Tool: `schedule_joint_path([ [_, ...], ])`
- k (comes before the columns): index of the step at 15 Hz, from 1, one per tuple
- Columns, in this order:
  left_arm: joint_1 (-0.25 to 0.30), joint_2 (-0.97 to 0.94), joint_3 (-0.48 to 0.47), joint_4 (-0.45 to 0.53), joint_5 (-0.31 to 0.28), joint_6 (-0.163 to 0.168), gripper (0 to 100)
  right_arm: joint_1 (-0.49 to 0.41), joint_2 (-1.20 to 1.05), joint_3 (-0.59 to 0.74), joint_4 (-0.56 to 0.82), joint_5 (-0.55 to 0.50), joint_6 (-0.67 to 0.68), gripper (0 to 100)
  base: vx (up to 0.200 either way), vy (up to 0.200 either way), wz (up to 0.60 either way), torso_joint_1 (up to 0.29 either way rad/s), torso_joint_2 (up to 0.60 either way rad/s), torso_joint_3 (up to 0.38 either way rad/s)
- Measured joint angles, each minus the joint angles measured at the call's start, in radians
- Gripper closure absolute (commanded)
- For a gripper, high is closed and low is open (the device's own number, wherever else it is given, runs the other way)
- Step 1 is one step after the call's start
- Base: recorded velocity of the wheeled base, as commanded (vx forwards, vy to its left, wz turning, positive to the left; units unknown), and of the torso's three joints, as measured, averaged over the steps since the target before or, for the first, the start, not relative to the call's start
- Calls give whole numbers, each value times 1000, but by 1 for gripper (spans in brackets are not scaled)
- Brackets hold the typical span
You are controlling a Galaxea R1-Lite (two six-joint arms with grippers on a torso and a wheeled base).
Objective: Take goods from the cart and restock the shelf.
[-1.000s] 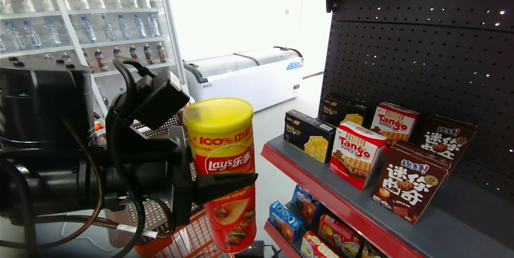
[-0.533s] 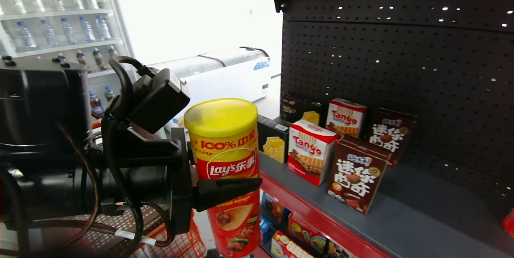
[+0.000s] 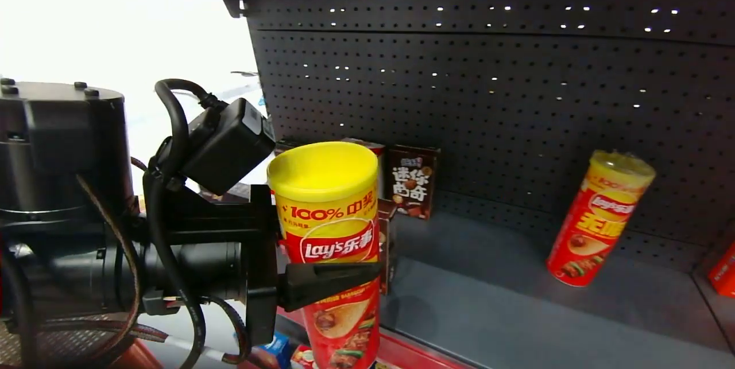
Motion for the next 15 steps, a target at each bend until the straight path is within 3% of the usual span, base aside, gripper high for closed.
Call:
schedule_joint_path([
  [7, 1, 2, -3, -1, 1, 0, 100, 1, 0, 0, 1, 0, 0, 0, 0, 0, -600, 4, 4, 4],
  [15, 13, -2, 3, 0, 3, 0, 100, 0, 0, 0, 1, 0, 0, 0, 0, 0, 0, 0, 0, 0],
])
